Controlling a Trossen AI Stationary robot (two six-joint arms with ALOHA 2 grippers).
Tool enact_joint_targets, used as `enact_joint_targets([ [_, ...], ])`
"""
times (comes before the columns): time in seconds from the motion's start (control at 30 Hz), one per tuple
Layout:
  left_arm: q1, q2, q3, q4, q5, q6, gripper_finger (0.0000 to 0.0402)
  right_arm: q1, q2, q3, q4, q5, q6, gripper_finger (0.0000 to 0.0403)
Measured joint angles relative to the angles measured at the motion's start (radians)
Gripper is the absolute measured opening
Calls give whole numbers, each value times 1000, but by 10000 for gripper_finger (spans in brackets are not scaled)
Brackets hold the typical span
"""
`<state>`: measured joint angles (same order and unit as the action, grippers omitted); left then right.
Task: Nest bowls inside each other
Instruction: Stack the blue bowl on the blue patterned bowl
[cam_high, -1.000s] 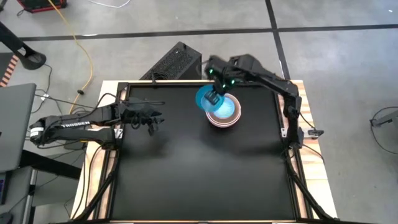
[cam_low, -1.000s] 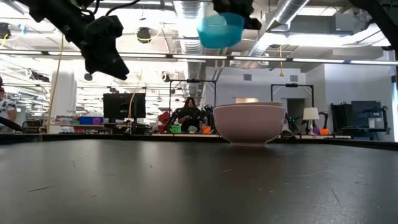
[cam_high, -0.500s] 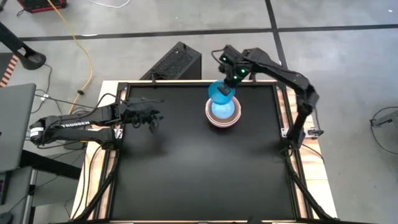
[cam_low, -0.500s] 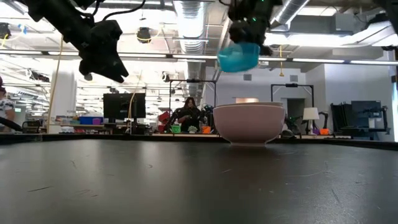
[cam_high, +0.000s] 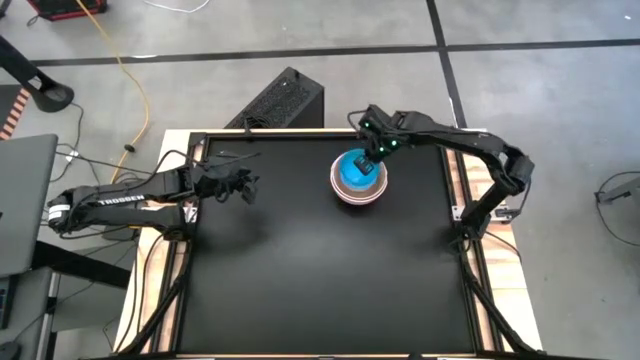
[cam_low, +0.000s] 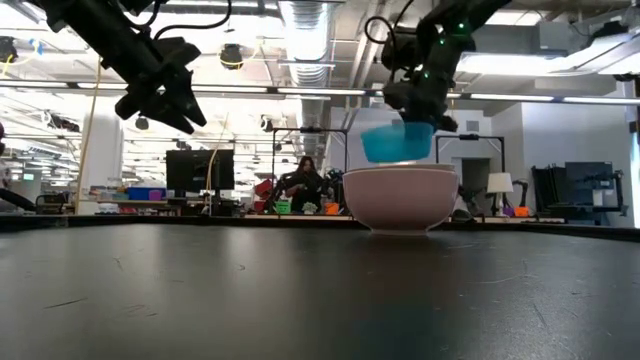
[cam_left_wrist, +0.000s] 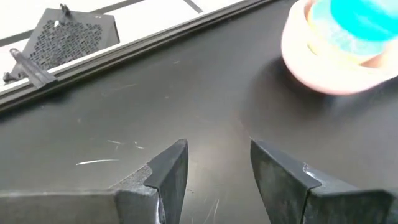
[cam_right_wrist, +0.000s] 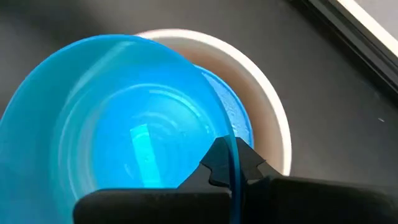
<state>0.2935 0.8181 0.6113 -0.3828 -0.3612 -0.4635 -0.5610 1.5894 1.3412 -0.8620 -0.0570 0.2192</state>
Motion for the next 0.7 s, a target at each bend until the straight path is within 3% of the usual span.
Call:
enact_joint_targets([
  [0.37, 0, 0, 0, -1, -2, -105, 164, 15, 2, -60, 91, 121, 20, 0],
  [0.7, 0, 0, 0, -1, 14, -125, 164, 31, 2, -60, 94, 141, 27, 0],
])
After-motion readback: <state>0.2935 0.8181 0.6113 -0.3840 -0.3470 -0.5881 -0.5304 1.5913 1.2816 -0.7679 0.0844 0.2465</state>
